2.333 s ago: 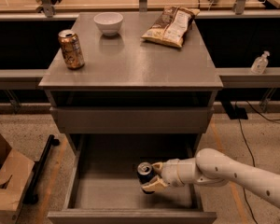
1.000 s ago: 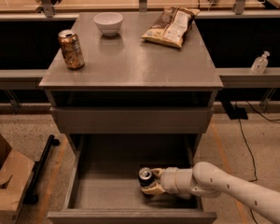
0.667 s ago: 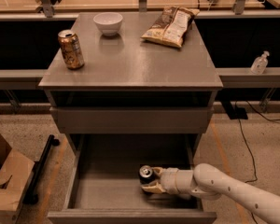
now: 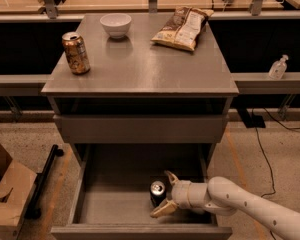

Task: Place pepsi can into middle drawer

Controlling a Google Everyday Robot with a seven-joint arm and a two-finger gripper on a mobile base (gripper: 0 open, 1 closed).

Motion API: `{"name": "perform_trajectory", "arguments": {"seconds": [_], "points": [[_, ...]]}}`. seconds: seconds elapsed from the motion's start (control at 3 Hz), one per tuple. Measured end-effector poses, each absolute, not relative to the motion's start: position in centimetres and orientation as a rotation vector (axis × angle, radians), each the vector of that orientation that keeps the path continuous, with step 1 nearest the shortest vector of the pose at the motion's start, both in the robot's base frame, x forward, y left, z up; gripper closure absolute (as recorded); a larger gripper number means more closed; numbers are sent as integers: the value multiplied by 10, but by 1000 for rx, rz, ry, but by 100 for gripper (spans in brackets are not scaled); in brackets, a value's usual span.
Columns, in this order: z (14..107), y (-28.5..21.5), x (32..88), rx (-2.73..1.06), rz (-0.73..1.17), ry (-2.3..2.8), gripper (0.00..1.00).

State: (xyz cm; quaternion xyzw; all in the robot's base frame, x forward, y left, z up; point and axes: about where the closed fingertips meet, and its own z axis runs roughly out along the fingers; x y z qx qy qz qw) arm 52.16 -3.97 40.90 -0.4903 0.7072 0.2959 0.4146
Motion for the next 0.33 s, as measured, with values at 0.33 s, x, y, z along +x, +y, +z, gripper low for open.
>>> {"name": "perform_trajectory", "arguments": {"seconds": [0.33], "points": [[409,-40,522,-1232,744,1777,0]]}}
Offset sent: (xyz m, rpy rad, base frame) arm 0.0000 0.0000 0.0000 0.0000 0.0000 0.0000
